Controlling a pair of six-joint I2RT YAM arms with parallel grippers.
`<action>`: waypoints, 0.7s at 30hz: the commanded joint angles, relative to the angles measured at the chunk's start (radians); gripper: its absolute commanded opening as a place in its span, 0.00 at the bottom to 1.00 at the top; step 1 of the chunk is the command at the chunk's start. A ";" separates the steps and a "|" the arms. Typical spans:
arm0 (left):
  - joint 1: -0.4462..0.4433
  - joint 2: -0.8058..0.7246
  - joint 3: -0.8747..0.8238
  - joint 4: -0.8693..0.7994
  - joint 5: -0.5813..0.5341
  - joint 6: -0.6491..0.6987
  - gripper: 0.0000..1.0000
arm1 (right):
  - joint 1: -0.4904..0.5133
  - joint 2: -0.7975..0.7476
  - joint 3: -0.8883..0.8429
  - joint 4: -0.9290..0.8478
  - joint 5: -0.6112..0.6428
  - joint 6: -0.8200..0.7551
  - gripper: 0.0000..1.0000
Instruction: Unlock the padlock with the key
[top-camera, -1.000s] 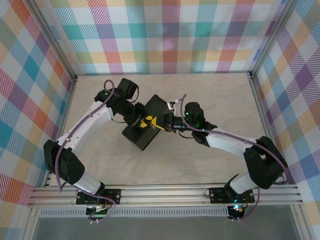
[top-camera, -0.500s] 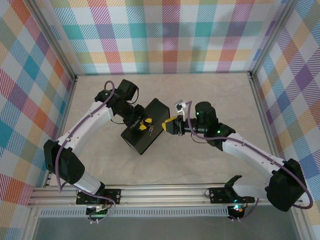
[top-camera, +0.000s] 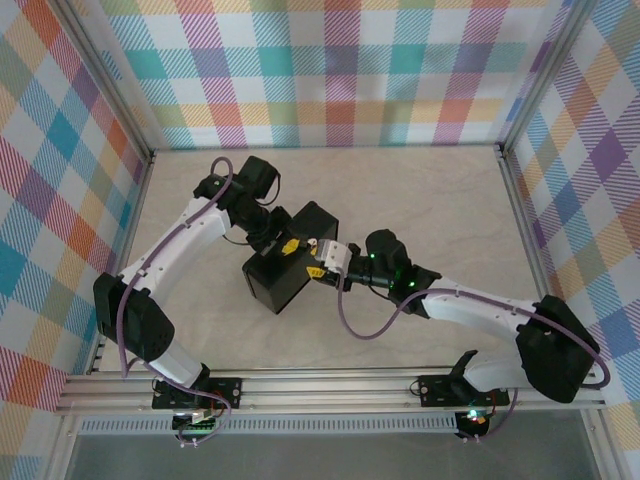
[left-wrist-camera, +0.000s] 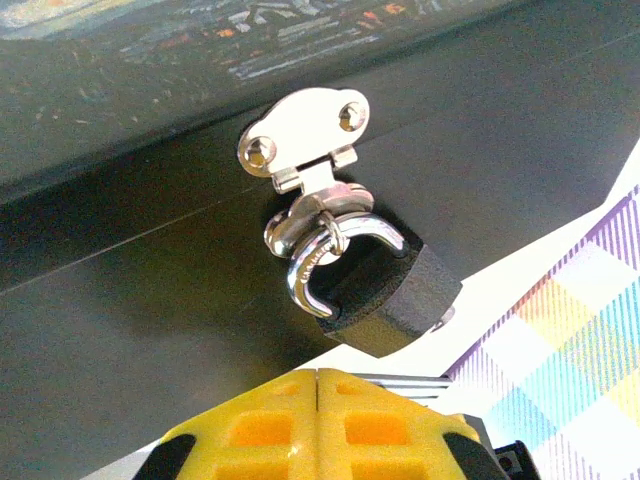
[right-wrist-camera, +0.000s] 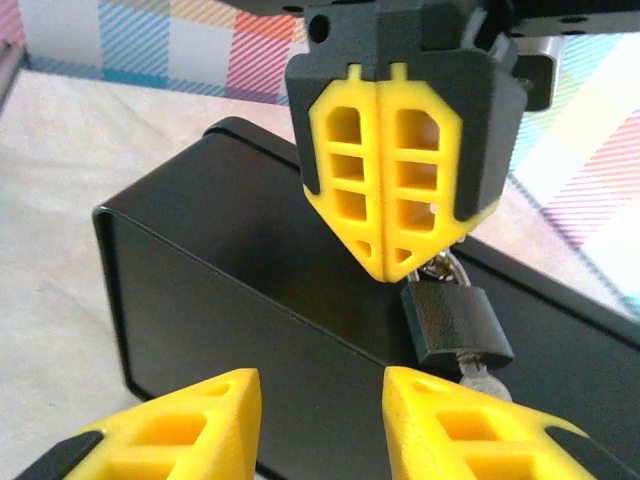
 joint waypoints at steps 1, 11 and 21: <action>0.010 0.002 0.029 -0.032 -0.027 0.009 0.00 | 0.011 0.007 0.009 0.124 0.086 -0.140 0.37; 0.006 -0.002 0.092 -0.055 -0.095 0.122 0.13 | -0.074 -0.054 0.015 -0.069 0.041 -0.124 0.37; 0.003 0.019 0.139 -0.091 -0.312 0.666 0.46 | -0.168 -0.070 0.098 -0.288 -0.188 -0.081 0.36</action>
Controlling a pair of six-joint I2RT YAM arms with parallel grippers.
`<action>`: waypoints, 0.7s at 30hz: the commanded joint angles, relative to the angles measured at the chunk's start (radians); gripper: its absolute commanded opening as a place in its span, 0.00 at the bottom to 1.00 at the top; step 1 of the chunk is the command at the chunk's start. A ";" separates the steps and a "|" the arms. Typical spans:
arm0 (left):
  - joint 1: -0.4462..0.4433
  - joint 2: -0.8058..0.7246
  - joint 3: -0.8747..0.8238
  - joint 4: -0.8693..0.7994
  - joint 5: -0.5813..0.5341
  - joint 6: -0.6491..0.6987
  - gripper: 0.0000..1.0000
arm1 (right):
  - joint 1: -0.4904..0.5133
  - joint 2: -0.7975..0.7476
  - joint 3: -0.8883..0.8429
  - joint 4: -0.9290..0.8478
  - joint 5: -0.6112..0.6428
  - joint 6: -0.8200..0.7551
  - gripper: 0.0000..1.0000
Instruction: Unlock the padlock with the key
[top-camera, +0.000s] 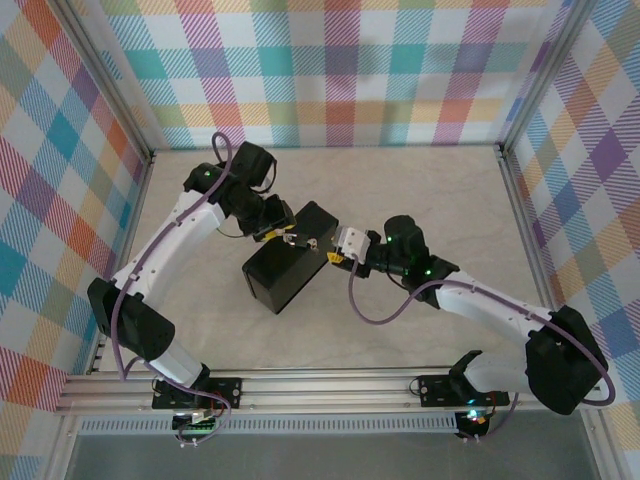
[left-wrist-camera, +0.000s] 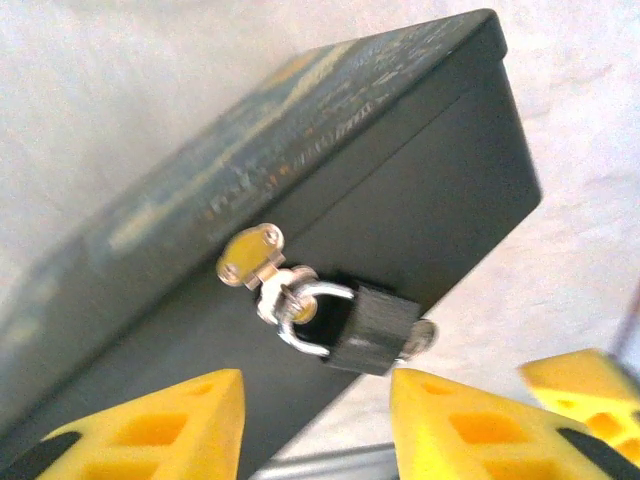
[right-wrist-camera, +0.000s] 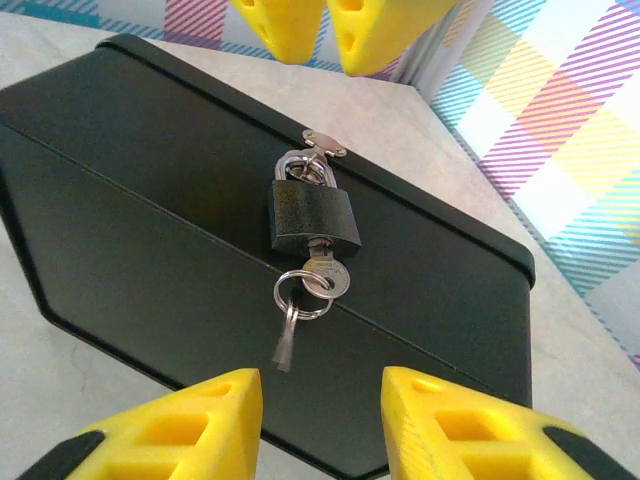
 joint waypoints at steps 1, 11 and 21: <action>0.003 0.010 -0.010 -0.004 -0.096 0.273 0.47 | -0.010 0.002 0.069 -0.102 -0.114 -0.018 0.37; -0.001 0.026 0.027 0.064 0.002 0.607 0.48 | -0.027 0.129 0.155 -0.102 -0.098 -0.148 0.38; -0.001 -0.081 -0.093 0.160 -0.044 1.029 0.47 | -0.034 0.156 0.163 -0.067 -0.083 -0.129 0.35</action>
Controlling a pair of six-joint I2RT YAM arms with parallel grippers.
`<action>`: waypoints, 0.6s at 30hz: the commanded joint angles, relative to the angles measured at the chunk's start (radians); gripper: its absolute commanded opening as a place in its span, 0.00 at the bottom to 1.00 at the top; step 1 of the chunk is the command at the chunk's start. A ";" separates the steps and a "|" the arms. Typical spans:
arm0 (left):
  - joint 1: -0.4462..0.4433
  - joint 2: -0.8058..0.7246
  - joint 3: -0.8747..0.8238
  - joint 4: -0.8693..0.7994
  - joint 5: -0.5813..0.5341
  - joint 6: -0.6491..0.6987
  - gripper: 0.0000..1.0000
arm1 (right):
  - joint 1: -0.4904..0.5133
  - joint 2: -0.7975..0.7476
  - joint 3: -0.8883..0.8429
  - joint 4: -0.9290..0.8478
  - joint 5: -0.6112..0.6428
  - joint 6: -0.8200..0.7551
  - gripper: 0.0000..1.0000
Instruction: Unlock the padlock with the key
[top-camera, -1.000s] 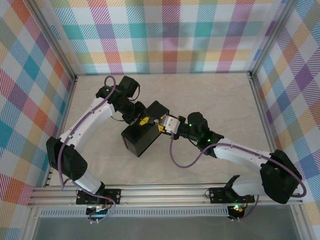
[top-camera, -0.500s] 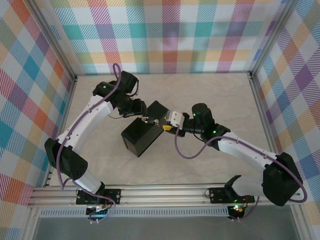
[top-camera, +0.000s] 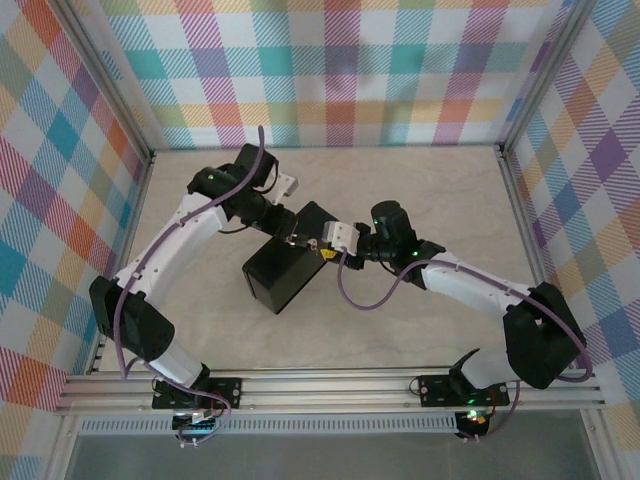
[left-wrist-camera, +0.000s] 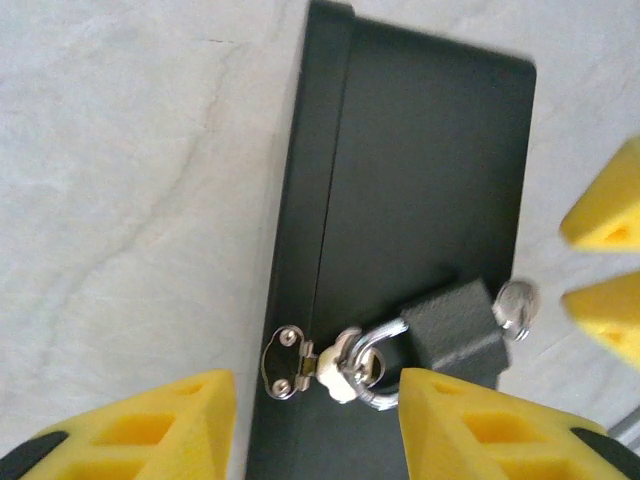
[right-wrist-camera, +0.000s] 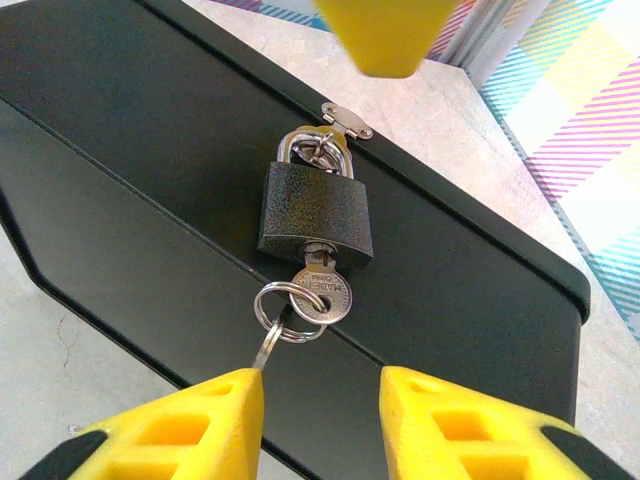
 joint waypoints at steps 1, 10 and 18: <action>0.002 -0.087 -0.039 0.051 0.056 0.297 0.49 | -0.014 -0.009 0.032 0.008 -0.029 0.015 0.36; 0.001 -0.135 -0.109 0.095 0.491 0.817 0.58 | -0.050 -0.034 0.052 -0.073 -0.140 0.064 0.37; 0.006 -0.034 -0.115 0.057 0.428 0.964 0.56 | -0.136 -0.044 0.050 -0.071 -0.251 0.146 0.37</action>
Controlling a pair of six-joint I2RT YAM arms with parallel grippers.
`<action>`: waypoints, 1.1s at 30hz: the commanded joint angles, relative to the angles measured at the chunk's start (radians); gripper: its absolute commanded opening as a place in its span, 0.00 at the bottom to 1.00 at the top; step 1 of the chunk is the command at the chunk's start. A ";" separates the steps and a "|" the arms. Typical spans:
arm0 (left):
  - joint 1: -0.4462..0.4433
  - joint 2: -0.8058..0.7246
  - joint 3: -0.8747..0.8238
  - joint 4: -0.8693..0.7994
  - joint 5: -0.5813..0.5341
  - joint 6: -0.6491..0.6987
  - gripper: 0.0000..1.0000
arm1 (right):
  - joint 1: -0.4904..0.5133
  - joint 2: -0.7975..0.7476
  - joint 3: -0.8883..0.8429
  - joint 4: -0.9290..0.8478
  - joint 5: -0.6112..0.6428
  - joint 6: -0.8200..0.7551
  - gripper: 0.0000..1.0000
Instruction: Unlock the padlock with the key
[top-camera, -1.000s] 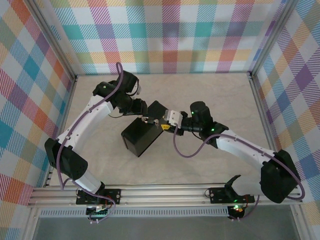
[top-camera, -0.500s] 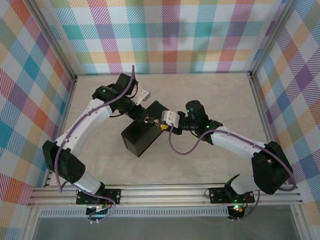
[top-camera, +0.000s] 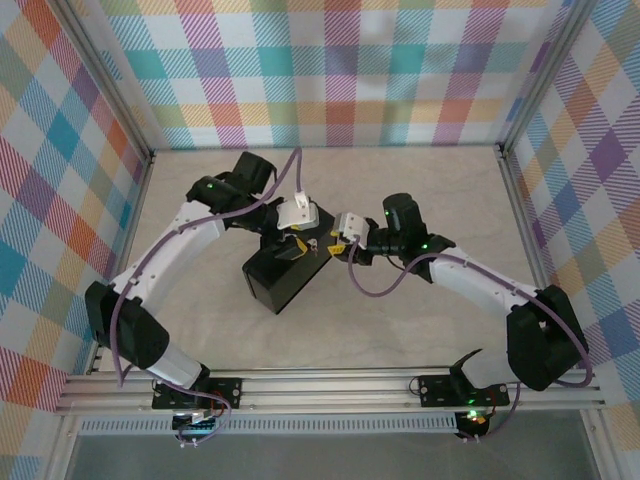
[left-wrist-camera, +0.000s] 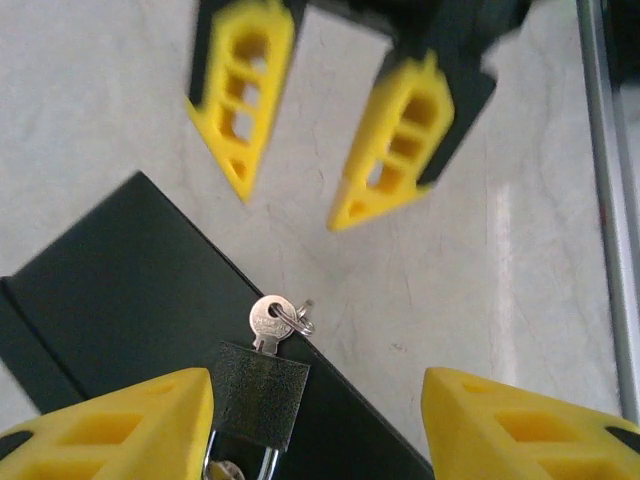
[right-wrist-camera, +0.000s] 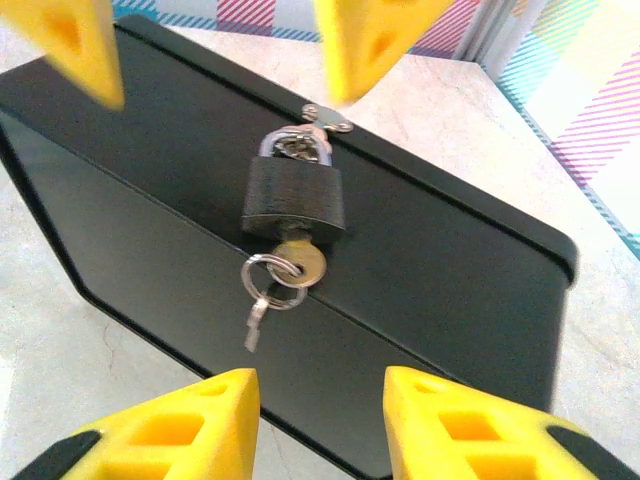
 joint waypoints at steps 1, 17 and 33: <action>0.007 -0.002 -0.032 0.014 0.026 0.102 0.56 | -0.036 -0.025 0.035 -0.011 -0.112 0.080 0.37; 0.053 0.031 -0.085 0.110 0.035 0.127 0.54 | -0.042 0.089 0.196 -0.197 -0.268 0.625 0.23; 0.086 0.060 -0.049 0.093 0.112 0.153 0.55 | -0.042 0.114 0.200 -0.175 -0.281 0.758 0.25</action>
